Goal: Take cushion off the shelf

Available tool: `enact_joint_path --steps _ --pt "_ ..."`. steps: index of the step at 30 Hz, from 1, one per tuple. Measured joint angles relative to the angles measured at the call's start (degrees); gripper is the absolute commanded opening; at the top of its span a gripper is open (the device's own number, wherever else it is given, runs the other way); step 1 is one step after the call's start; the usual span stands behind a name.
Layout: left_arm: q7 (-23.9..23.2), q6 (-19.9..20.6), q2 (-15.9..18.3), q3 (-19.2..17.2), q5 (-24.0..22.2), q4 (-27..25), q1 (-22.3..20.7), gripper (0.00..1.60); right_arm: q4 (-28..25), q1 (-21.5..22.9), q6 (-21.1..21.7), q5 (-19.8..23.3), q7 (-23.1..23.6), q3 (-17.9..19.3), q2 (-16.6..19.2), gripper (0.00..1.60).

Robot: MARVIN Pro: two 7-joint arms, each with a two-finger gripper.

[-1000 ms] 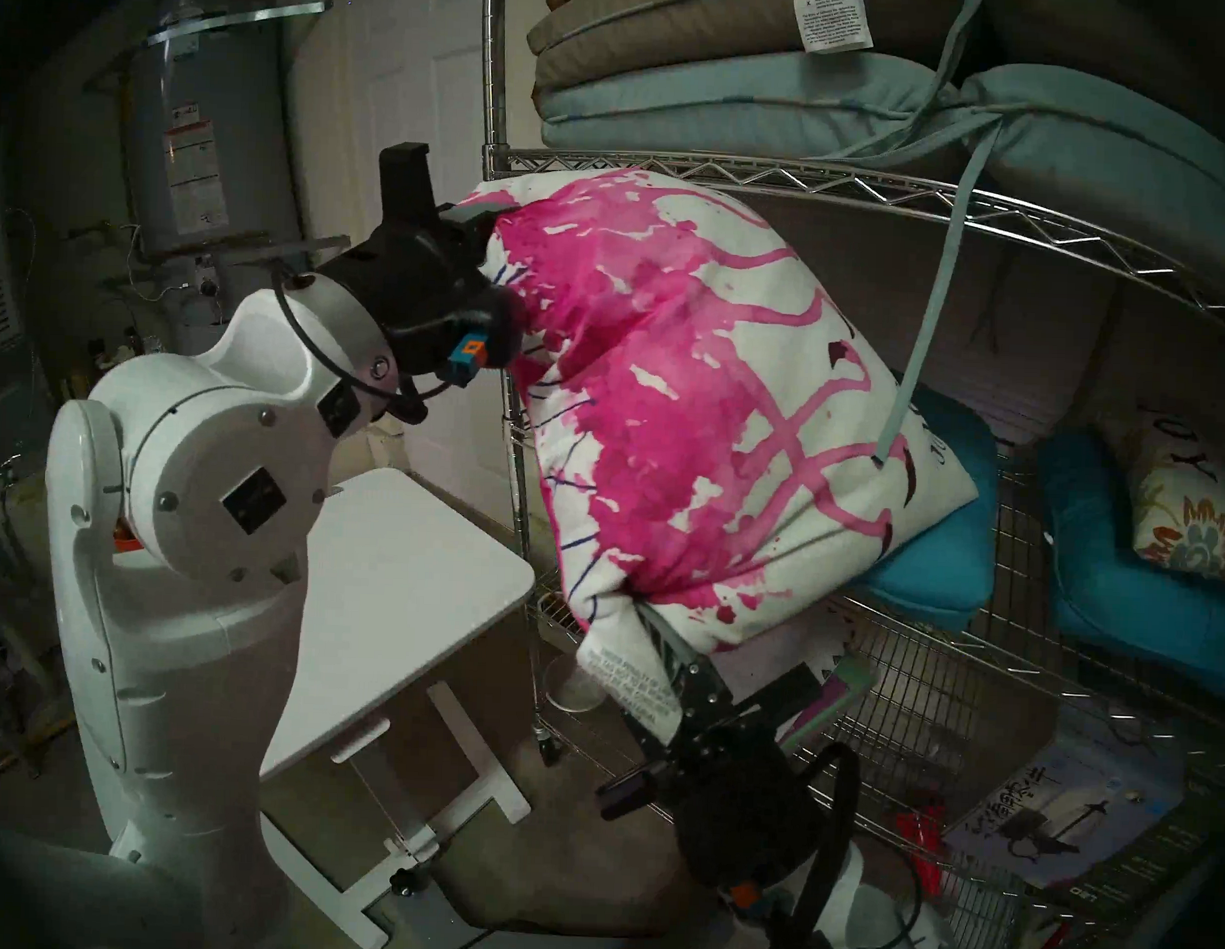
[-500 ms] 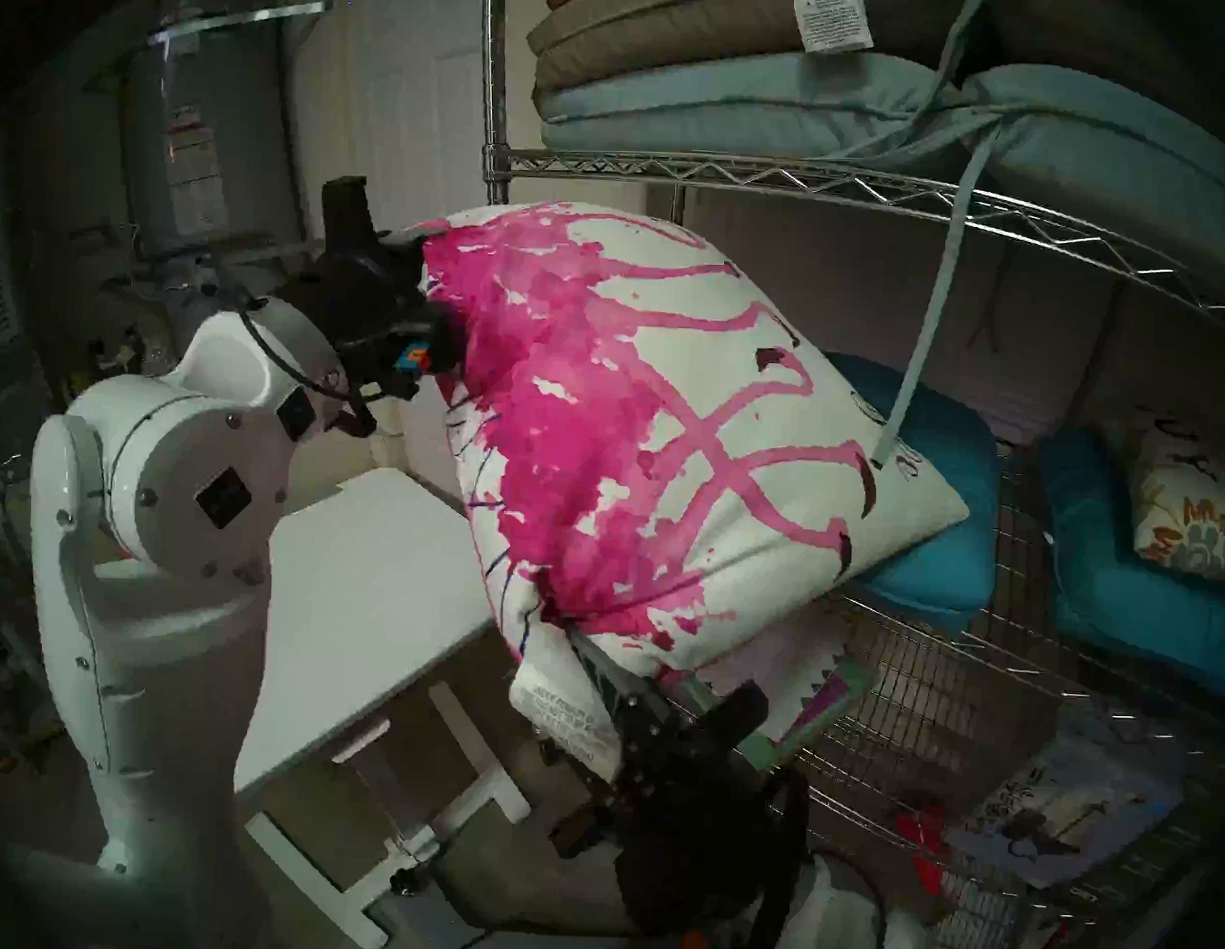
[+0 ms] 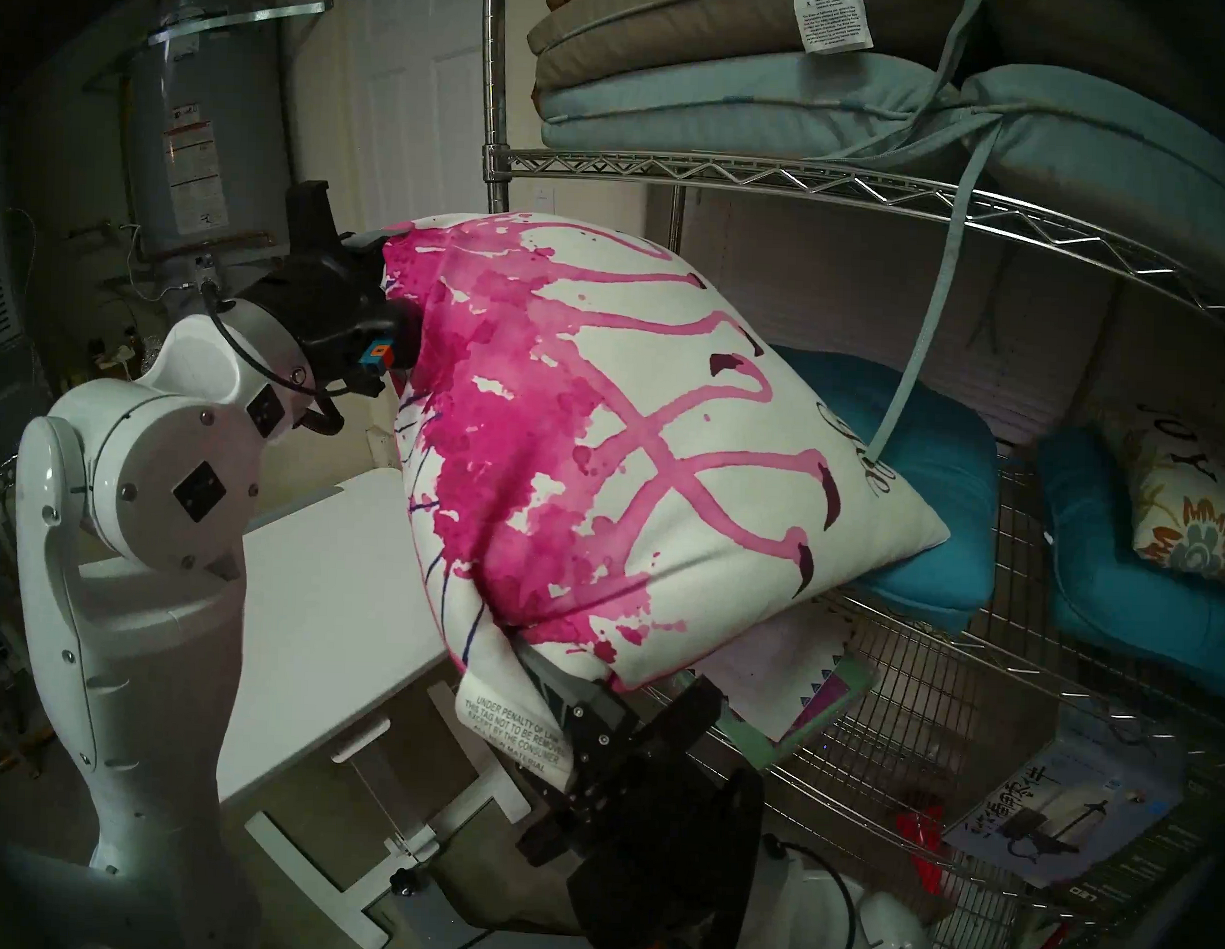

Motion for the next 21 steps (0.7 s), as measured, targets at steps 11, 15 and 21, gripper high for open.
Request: enact_joint_path --steps 11,15,21 --pt "0.1 -1.3 0.8 -2.6 -0.7 0.0 0.0 0.0 -0.1 3.3 0.1 -2.5 1.1 -2.3 1.9 0.0" --pt "0.2 -1.8 1.0 -3.5 -0.9 0.0 -0.1 0.0 -0.1 4.3 0.2 -3.1 1.5 -3.0 2.4 0.0" --pt "0.2 -2.6 1.4 -5.1 -1.4 0.0 -0.2 0.0 -0.2 5.9 0.3 -3.9 2.0 -4.0 3.2 0.0"
